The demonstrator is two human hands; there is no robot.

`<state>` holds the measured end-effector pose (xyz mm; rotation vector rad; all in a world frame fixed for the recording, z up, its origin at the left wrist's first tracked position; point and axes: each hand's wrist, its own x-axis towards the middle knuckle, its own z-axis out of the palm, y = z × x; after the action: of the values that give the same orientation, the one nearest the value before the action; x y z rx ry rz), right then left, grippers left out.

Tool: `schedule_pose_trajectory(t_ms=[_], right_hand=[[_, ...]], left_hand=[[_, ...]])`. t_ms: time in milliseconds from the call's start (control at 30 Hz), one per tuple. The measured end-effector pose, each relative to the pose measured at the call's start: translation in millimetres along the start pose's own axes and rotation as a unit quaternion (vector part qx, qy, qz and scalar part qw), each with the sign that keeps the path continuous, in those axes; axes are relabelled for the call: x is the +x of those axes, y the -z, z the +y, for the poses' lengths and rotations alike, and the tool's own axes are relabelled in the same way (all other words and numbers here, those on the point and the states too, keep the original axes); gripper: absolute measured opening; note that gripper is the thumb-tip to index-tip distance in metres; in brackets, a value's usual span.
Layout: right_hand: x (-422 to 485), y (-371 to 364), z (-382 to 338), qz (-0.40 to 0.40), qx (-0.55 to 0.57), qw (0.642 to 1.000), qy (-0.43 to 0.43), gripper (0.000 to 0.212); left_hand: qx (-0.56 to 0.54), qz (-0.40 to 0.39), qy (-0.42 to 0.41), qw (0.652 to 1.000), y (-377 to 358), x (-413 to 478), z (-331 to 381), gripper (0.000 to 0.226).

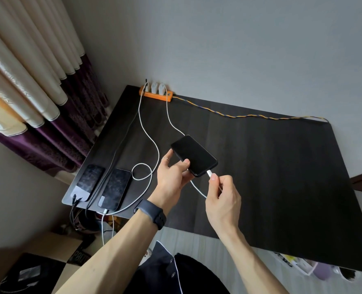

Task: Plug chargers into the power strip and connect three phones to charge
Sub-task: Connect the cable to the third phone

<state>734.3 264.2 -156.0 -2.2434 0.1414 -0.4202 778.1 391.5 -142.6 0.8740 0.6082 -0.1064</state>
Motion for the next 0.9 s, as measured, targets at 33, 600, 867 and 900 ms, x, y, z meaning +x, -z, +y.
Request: schedule_pose_trajectory(t_ms=[33, 600, 867, 900], right_hand=[[-1, 0, 1, -0.007, 0.006, 1.000, -0.003, 0.027], [16, -4, -6, -0.101, 0.054, 0.992, -0.047, 0.028], [13, -5, 1, -0.141, 0.068, 0.986, -0.061, 0.029], [12, -5, 2, -0.143, 0.080, 0.984, -0.068, 0.029]], left_hand=[[0.000, -0.001, -0.002, 1.000, 0, -1, 1, 0.067], [-0.009, 0.016, -0.002, 1.000, 3, 6, -2, 0.069], [0.047, -0.015, -0.047, 0.998, 10, 10, 4, 0.069], [0.074, -0.019, -0.064, 0.995, 10, 11, 5, 0.069]])
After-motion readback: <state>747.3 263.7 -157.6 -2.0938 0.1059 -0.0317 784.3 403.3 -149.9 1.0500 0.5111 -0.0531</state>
